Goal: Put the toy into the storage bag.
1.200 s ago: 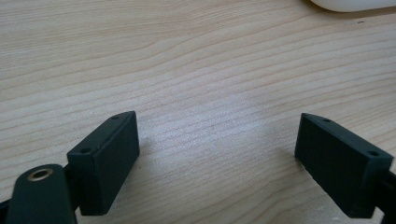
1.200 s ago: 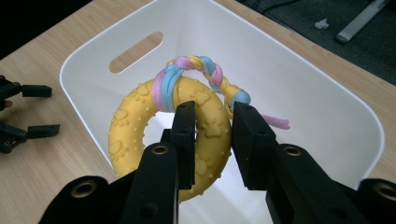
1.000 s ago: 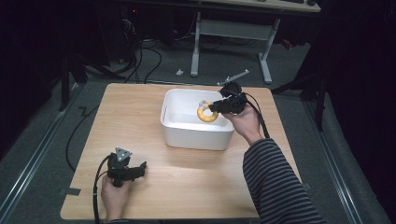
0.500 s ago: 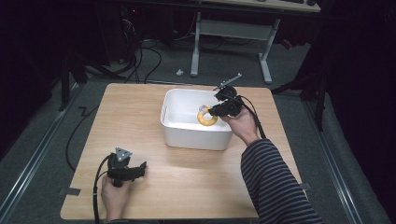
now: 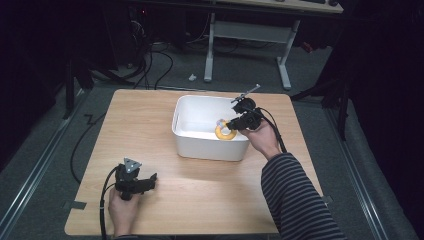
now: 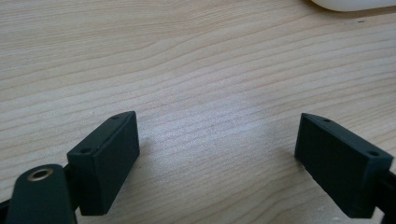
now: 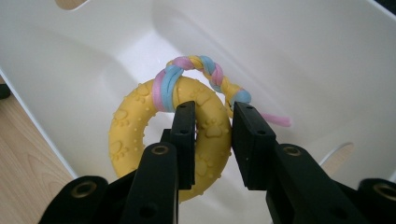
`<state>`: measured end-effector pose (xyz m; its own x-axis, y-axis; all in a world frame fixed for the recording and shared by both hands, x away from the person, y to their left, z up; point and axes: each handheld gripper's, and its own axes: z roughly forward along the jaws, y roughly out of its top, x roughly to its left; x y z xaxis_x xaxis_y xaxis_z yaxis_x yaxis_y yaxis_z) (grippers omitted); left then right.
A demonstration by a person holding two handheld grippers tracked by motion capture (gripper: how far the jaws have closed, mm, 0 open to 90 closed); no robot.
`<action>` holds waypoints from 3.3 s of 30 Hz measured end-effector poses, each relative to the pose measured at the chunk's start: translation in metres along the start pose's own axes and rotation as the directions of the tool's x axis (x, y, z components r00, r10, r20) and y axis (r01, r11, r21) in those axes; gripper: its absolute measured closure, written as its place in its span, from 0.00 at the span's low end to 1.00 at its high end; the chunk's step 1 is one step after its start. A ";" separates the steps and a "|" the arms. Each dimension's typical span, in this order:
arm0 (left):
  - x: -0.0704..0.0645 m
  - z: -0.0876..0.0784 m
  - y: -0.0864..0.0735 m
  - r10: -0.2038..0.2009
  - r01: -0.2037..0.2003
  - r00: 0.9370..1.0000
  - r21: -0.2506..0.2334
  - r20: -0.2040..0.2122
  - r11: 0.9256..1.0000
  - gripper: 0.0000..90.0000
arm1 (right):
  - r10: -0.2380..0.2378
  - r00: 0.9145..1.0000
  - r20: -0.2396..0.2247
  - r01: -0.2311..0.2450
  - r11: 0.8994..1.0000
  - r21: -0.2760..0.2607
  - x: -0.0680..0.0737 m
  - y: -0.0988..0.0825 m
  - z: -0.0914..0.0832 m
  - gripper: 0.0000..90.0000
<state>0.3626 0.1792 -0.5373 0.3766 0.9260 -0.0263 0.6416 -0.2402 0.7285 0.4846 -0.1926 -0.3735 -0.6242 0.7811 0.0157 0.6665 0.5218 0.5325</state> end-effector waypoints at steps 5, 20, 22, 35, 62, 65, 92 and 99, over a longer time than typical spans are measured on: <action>0.000 0.000 0.000 0.001 -0.001 1.000 0.000 -0.001 1.000 0.16 | -0.008 1.000 -0.010 0.008 1.000 0.009 0.001 -0.001 0.001 0.79; 0.000 0.000 0.000 0.001 -0.001 1.000 0.000 -0.001 1.000 0.16 | -0.023 1.000 0.007 0.023 1.000 -0.015 0.007 -0.009 -0.002 0.67; 0.000 0.000 0.000 0.002 -0.002 1.000 0.000 -0.002 1.000 0.16 | -0.041 0.999 0.029 0.042 0.998 -0.038 0.011 -0.011 -0.006 0.63; -0.001 0.000 0.000 0.005 -0.005 1.000 0.003 -0.006 1.000 0.16 | -0.031 0.998 0.052 0.039 0.988 -0.151 0.005 -0.036 -0.035 0.59; 0.000 0.001 0.001 0.002 -0.002 1.000 0.003 -0.010 1.000 0.16 | -0.022 0.997 0.075 0.040 0.966 -0.255 -0.014 -0.081 -0.098 0.60; 0.000 0.001 0.001 0.003 -0.003 1.000 0.003 -0.011 1.000 0.16 | -0.022 0.997 0.080 0.043 0.963 -0.265 -0.016 -0.091 -0.107 0.59; 0.000 0.001 0.001 -0.003 0.003 1.000 0.001 -0.015 1.000 0.16 | -0.076 0.975 0.210 0.138 0.945 -0.296 -0.003 -0.164 -0.117 0.64; 0.000 0.001 0.001 -0.003 0.003 1.000 0.001 -0.015 1.000 0.16 | -0.045 0.981 0.190 0.101 0.949 -0.298 -0.002 -0.180 -0.109 0.64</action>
<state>0.3643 0.1783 -0.5374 0.3649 0.9309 -0.0179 0.6432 -0.2381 0.7277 0.3215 -0.3255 -0.3770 -0.5644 0.8079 -0.1694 0.4482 0.4722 0.7590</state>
